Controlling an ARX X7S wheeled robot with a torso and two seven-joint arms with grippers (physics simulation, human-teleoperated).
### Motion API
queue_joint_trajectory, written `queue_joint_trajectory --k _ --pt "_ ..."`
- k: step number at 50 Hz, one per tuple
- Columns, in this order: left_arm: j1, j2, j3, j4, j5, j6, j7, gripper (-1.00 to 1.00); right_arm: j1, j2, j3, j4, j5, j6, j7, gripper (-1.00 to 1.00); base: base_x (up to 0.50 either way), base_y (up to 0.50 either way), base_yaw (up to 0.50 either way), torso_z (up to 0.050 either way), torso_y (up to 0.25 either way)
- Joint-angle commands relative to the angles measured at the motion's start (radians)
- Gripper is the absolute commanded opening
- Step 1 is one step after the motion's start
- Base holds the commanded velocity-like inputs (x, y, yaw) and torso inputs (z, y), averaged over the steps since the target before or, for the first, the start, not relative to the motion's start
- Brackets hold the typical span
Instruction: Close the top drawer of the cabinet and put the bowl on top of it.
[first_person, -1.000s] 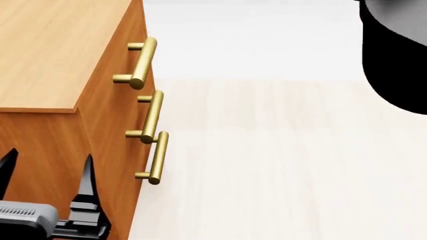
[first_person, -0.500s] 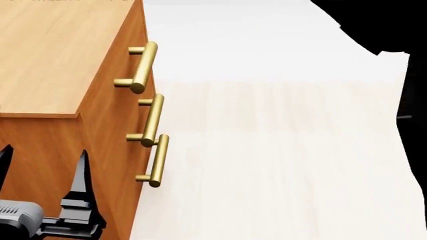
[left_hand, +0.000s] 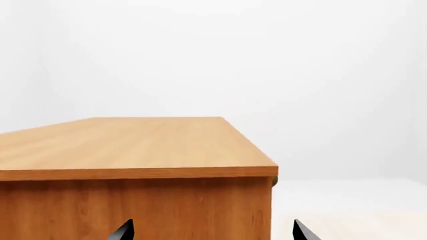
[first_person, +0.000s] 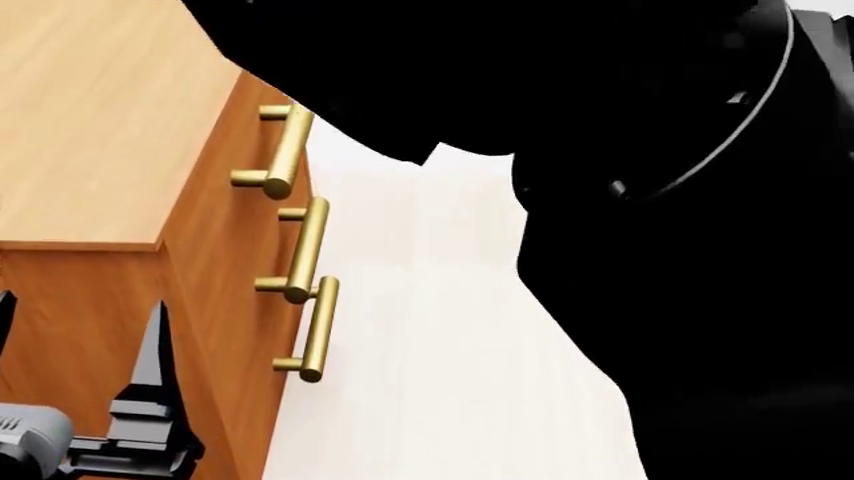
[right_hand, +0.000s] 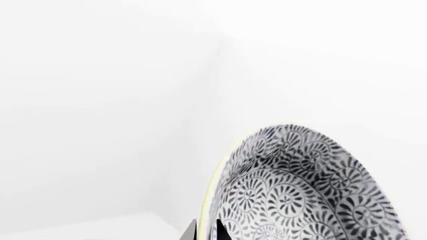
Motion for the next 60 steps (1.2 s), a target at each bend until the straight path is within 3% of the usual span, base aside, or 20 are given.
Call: queue_joint_trajectory --k 1,25,49,60 --pt "0.008 -0.009 0.001 0.003 0.005 -0.001 -0.006 1.0 -0.04 -0.067 -0.036 0.017 0.0 -0.067 0.002 -1.0 0.0 0.0 0.0 0.014 0.248" --pt "0.012 -0.001 0.01 -0.037 0.013 0.02 -0.01 1.0 -0.119 -0.073 -0.333 0.032 0.157 -0.306 0.064 -1.0 0.0 0.0 0.0 0.013 0.239" --pt "0.025 0.003 0.013 -0.061 0.02 0.046 -0.018 1.0 -0.07 -0.075 -0.77 0.031 0.402 -0.652 0.121 -1.0 0.0 0.0 0.0 0.0 0.0" --pt "0.037 0.0 0.008 -0.068 0.017 0.063 -0.016 1.0 -0.097 -0.076 -0.805 0.017 0.404 -0.676 0.125 -1.0 0.0 0.0 0.0 0.0 0.0"
